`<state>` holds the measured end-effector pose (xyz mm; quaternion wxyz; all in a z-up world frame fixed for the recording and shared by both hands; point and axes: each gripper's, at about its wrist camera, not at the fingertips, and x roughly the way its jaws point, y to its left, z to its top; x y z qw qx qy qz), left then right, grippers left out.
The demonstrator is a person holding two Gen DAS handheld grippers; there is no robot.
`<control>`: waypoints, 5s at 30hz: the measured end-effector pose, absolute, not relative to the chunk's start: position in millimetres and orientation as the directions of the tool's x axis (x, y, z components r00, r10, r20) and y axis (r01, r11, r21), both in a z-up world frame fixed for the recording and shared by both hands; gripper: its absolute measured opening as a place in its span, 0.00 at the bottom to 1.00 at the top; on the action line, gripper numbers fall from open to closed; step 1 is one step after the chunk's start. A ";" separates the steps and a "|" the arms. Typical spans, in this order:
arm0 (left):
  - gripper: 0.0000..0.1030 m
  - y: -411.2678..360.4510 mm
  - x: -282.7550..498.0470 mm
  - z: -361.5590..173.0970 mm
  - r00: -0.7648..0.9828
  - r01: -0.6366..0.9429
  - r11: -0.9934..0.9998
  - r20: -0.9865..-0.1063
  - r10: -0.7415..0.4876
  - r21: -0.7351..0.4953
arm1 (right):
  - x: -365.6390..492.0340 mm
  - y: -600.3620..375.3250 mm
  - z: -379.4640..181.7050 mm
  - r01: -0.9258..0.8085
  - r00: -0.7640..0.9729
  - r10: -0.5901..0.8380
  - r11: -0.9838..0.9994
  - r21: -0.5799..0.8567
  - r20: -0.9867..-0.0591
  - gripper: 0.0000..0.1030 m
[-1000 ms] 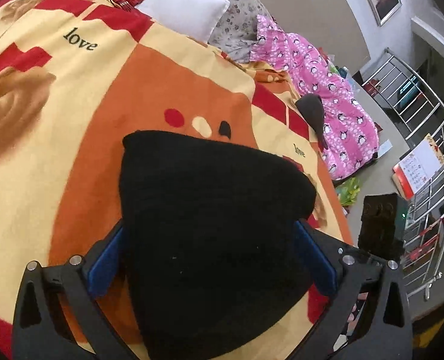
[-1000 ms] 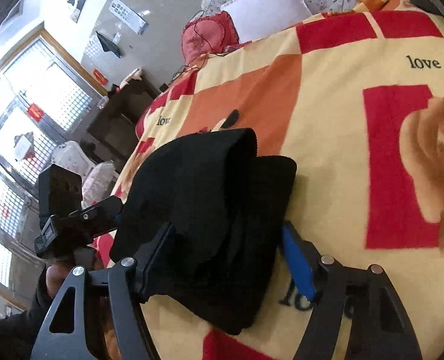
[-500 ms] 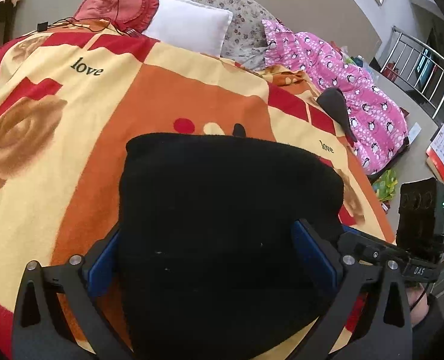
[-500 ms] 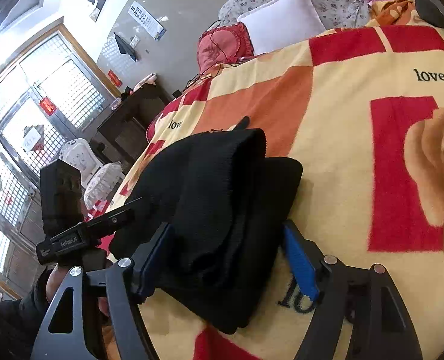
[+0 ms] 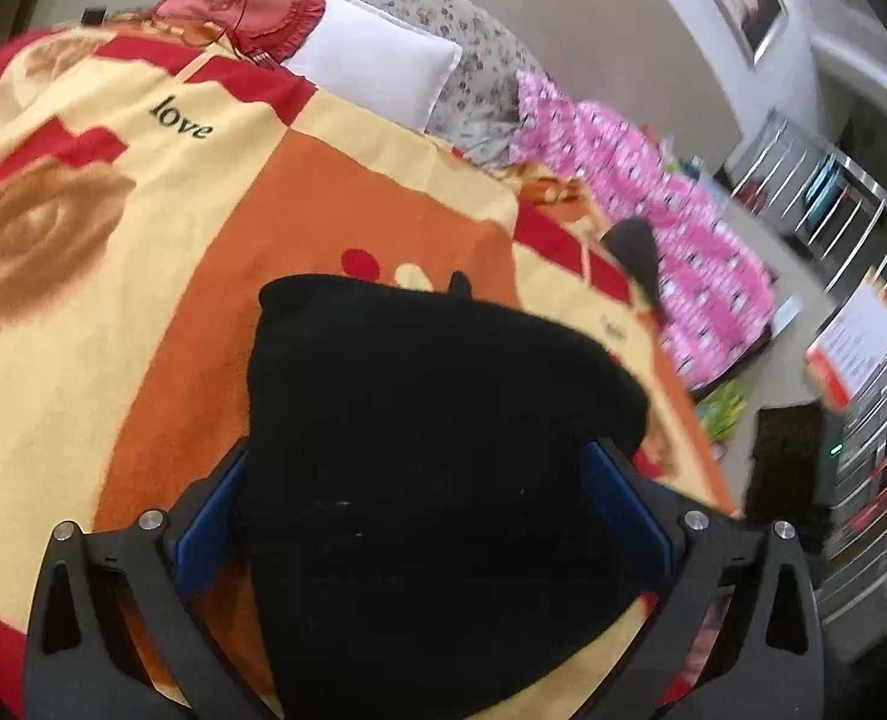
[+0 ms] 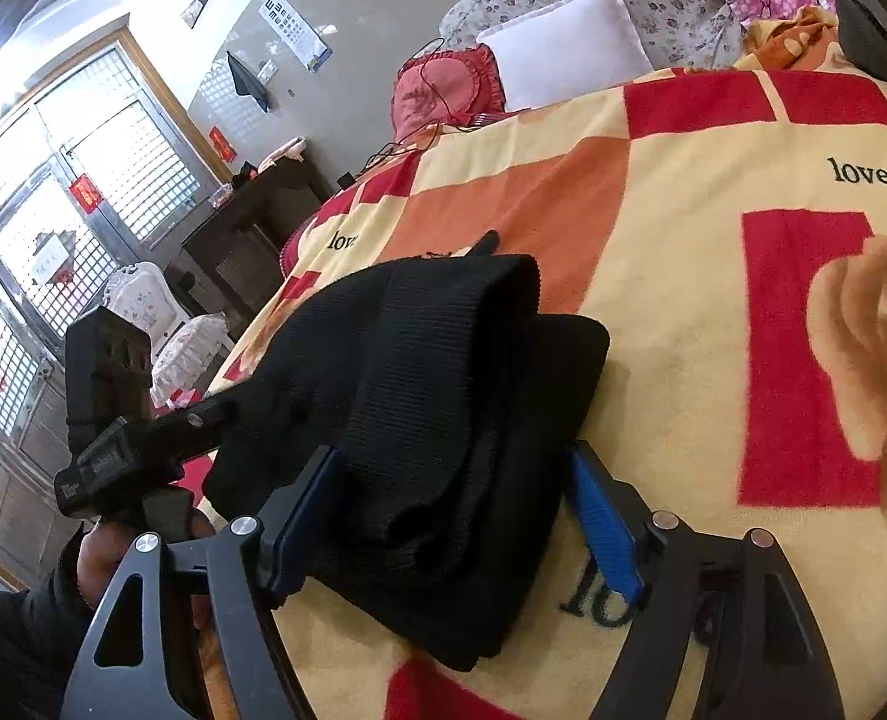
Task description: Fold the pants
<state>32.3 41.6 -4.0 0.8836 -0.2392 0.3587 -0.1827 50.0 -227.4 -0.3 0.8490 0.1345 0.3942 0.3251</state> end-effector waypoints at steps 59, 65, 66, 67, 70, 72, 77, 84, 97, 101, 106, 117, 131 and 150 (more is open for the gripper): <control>0.90 15.4 131.6 2.8 0.662 0.045 0.958 -0.710 -0.240 -0.282 | 125.6 -215.6 16.9 -0.346 0.619 0.420 0.904 0.250 -0.664 0.36; 0.96 15.9 133.4 0.4 0.657 0.040 0.959 -0.715 -0.238 -0.282 | 133.4 -227.5 12.3 -0.311 0.597 0.436 0.899 0.307 -0.673 0.51; 0.97 16.9 133.0 0.1 0.657 0.045 0.955 -0.712 -0.249 -0.292 | 133.6 -227.9 12.2 -0.306 0.597 0.432 0.901 0.306 -0.675 0.53; 0.99 16.6 133.4 -0.1 0.655 0.050 0.954 -0.711 -0.255 -0.296 | 133.3 -227.1 12.6 -0.305 0.601 0.425 0.905 0.297 -0.677 0.55; 1.00 14.2 133.8 0.0 0.650 0.059 0.954 -0.714 -0.259 -0.292 | 130.0 -222.3 15.1 -0.298 0.619 0.387 0.921 0.252 -0.683 0.56; 1.00 15.3 134.2 0.2 0.650 0.059 0.952 -0.712 -0.264 -0.299 | 130.0 -221.7 15.6 -0.293 0.625 0.372 0.927 0.235 -0.686 0.60; 1.00 17.0 135.2 0.3 0.651 0.060 0.948 -0.707 -0.276 -0.314 | 129.4 -219.6 16.4 -0.277 0.637 0.338 0.939 0.203 -0.692 0.66; 1.00 18.2 135.7 0.5 0.653 0.061 0.944 -0.702 -0.284 -0.325 | 131.4 -218.7 16.5 -0.252 0.649 0.300 0.952 0.174 -0.699 0.73; 1.00 18.3 135.9 0.7 0.653 0.061 0.943 -0.701 -0.286 -0.327 | 131.2 -217.8 16.5 -0.241 0.657 0.281 0.958 0.158 -0.700 0.77; 1.00 17.8 136.2 1.1 0.653 0.061 0.943 -0.701 -0.285 -0.327 | 131.0 -217.8 16.7 -0.241 0.657 0.281 0.958 0.158 -0.700 0.77; 1.00 18.2 136.2 0.9 0.653 0.062 0.943 -0.701 -0.286 -0.327 | 130.4 -217.5 17.1 -0.241 0.661 0.275 0.959 0.149 -0.698 0.77; 1.00 18.0 136.4 1.1 0.653 0.062 0.943 -0.701 -0.286 -0.327 | 130.0 -215.9 18.7 -0.238 0.668 0.261 0.962 0.132 -0.697 0.78; 1.00 17.8 136.6 1.3 0.654 0.061 0.943 -0.701 -0.286 -0.327 | 129.3 -214.2 19.0 -0.236 0.672 0.253 0.964 0.123 -0.696 0.78; 1.00 18.1 136.6 1.1 0.654 0.061 0.943 -0.701 -0.285 -0.327 | 126.9 -209.4 20.0 -0.209 0.691 0.195 0.976 0.065 -0.697 0.82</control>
